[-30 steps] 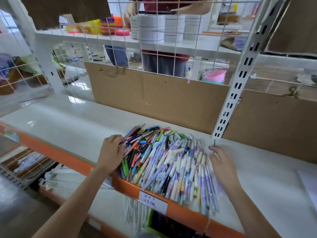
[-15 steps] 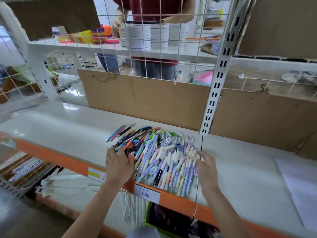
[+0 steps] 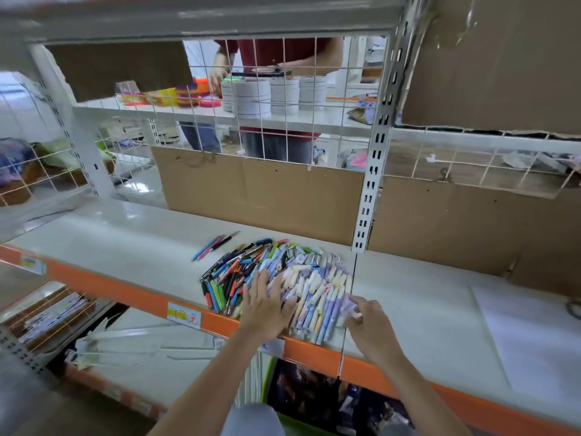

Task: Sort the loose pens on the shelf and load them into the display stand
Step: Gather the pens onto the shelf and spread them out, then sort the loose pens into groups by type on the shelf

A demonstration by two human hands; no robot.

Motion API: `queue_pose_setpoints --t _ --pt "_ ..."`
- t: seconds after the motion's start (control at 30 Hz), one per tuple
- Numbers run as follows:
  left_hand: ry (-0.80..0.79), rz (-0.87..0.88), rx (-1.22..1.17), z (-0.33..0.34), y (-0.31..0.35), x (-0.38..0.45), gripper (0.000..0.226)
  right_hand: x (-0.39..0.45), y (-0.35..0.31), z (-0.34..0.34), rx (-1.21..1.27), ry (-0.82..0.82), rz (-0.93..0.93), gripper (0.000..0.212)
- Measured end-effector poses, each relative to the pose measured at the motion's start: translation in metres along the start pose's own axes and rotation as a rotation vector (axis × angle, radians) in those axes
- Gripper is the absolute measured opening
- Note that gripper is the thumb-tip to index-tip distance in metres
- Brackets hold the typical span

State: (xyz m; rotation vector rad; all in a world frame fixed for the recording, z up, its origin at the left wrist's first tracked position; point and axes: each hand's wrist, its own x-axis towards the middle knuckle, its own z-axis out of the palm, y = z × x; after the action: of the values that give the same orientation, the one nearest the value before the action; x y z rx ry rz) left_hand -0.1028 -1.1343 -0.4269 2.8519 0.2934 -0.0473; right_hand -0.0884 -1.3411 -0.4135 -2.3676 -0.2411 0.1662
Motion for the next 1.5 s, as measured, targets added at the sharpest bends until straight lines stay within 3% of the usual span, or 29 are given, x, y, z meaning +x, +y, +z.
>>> queue_pose_setpoints --t 0.17,0.3,0.4,0.5,0.67,0.83,0.93,1.07,1.17,1.3,1.4,1.5 --pt "0.27 0.06 -0.09 0.007 0.003 -0.019 0.057 -0.011 0.026 -0.014 -0.184 -0.036 -0.145 0.036" --pt "0.267 0.228 -0.028 0.021 0.032 -0.041 0.071 -0.011 0.018 -0.005 -0.268 -0.129 -0.349 0.038" --pt "0.223 0.278 0.066 0.026 0.049 -0.04 0.076 -0.009 0.032 -0.016 -0.232 -0.068 -0.38 0.036" --pt "0.222 0.261 0.081 0.026 0.056 -0.031 0.062 -0.01 0.065 -0.031 -0.27 0.073 -0.367 0.036" --pt "0.253 0.182 0.067 0.019 0.064 -0.027 0.046 -0.006 0.088 -0.034 -0.128 0.144 -0.188 0.026" --pt "0.371 0.228 0.1 0.015 0.088 -0.027 0.017 -0.007 0.088 -0.024 -0.219 0.223 -0.283 0.029" --pt "0.327 0.23 0.173 0.013 0.099 -0.02 0.016 -0.002 0.097 -0.018 -0.413 0.17 -0.317 0.036" --pt "0.181 0.179 0.26 0.008 0.099 -0.012 0.027 -0.011 0.089 -0.025 -0.349 0.214 -0.283 0.018" --pt "0.13 0.181 0.281 0.006 0.097 -0.007 0.031 -0.01 0.083 -0.033 -0.275 0.159 -0.22 0.021" --pt "0.14 0.186 0.213 0.004 0.097 -0.006 0.029 0.013 0.056 -0.041 -0.173 0.124 -0.124 0.025" --pt "0.128 0.192 0.162 0.004 0.094 -0.011 0.03 0.044 0.033 -0.038 -0.254 0.105 -0.194 0.027" --pt "0.158 0.181 0.031 0.003 0.085 -0.015 0.026 0.068 0.023 -0.034 -0.431 -0.018 -0.249 0.037"
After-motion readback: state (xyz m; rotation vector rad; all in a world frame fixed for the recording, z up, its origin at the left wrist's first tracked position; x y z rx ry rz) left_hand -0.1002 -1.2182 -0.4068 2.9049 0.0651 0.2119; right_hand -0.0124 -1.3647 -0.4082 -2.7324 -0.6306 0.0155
